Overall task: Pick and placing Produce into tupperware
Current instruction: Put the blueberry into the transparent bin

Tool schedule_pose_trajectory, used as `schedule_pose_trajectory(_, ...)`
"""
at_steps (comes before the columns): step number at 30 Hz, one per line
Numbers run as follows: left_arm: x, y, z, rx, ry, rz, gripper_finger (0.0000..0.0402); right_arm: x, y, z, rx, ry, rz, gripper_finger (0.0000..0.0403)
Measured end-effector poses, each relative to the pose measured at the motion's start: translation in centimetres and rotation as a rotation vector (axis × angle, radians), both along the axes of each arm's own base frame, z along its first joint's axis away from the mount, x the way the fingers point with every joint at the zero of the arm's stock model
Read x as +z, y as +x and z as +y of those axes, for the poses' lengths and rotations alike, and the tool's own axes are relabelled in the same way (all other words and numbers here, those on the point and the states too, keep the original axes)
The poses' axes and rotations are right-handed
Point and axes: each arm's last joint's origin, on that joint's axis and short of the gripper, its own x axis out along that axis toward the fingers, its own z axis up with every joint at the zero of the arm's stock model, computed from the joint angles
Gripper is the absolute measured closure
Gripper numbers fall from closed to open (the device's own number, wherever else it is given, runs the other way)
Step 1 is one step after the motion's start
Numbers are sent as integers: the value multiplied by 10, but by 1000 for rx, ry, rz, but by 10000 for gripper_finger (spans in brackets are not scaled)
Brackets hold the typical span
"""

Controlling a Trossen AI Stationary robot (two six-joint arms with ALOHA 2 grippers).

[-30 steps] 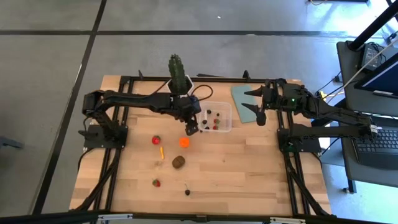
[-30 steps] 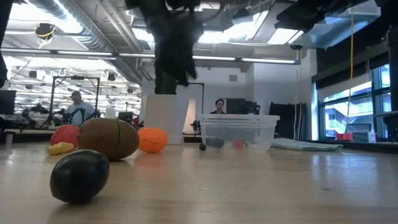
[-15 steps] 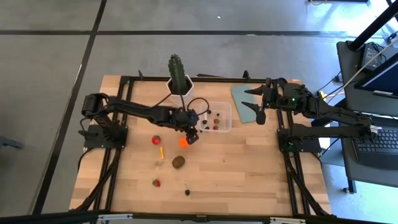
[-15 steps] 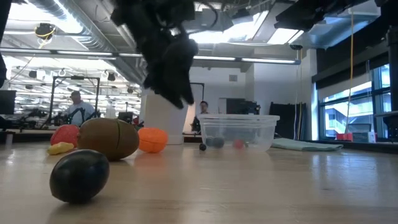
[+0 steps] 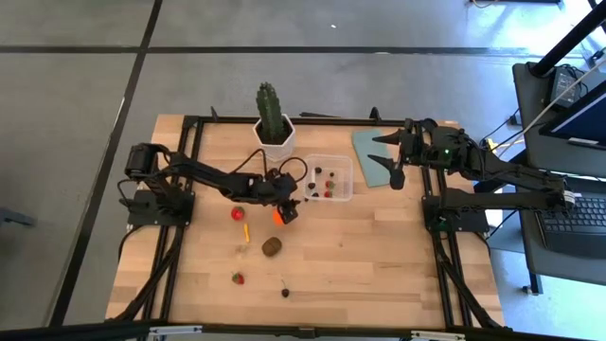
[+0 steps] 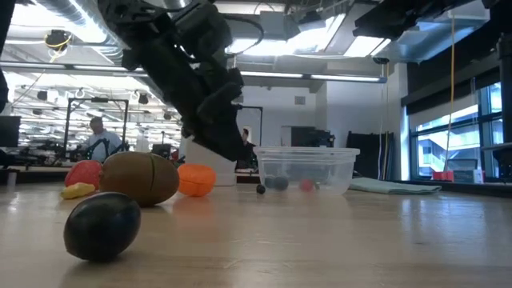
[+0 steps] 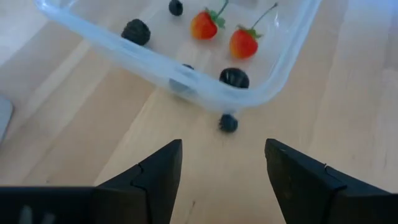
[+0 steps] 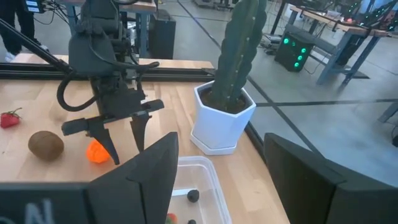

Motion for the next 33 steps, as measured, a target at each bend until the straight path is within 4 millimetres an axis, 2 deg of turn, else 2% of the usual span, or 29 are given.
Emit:
schedule_pose_trajectory(22,-50,22,-2,-6,18,-41,182,1,0,-1,3,-42,3,164)
schedule_pose_trajectory(33,-58,27,-2,12,33,-62,183,1,0,-1,5,-44,3,164)
